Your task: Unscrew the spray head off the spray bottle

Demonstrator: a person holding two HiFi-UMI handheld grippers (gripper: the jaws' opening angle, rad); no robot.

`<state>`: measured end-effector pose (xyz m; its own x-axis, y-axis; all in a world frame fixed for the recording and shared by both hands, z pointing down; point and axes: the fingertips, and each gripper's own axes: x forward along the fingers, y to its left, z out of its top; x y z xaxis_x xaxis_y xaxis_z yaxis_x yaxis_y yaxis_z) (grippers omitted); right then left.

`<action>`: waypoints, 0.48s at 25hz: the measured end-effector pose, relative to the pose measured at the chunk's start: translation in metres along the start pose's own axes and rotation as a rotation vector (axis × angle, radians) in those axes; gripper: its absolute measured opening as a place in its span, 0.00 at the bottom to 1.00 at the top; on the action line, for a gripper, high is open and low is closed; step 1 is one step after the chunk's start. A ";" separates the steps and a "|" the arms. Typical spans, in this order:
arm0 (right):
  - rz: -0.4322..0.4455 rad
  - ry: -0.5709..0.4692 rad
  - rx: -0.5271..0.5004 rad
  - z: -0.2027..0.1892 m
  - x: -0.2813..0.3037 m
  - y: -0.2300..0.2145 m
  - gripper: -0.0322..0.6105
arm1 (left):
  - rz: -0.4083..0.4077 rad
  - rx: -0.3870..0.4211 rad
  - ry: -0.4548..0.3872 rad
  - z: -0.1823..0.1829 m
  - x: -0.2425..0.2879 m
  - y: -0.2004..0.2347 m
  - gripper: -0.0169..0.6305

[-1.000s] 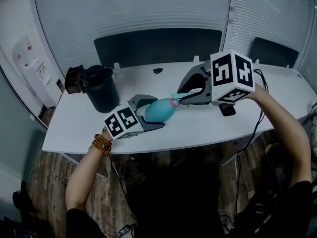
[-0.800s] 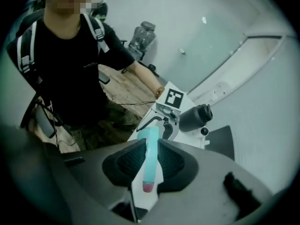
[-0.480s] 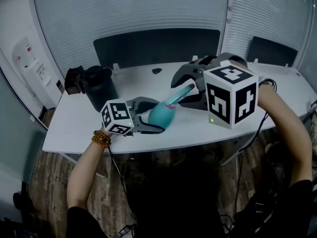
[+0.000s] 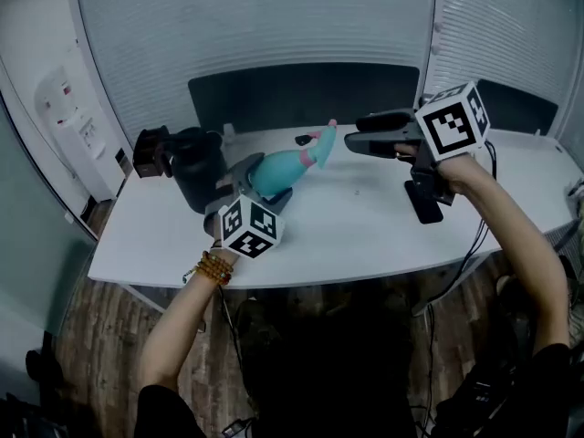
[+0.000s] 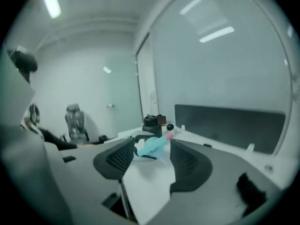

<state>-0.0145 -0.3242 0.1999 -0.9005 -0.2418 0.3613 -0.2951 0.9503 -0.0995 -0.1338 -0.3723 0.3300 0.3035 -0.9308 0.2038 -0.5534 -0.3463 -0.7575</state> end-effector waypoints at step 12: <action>0.031 0.001 0.453 -0.052 0.027 -0.042 0.42 | 0.154 0.239 0.099 0.005 -0.001 0.002 0.61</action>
<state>-0.0095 -0.3609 0.2615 -0.9109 -0.2145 0.3526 -0.3783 0.7754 -0.5056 -0.1314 -0.3718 0.3258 0.1461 -0.9813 0.1257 -0.3850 -0.1734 -0.9065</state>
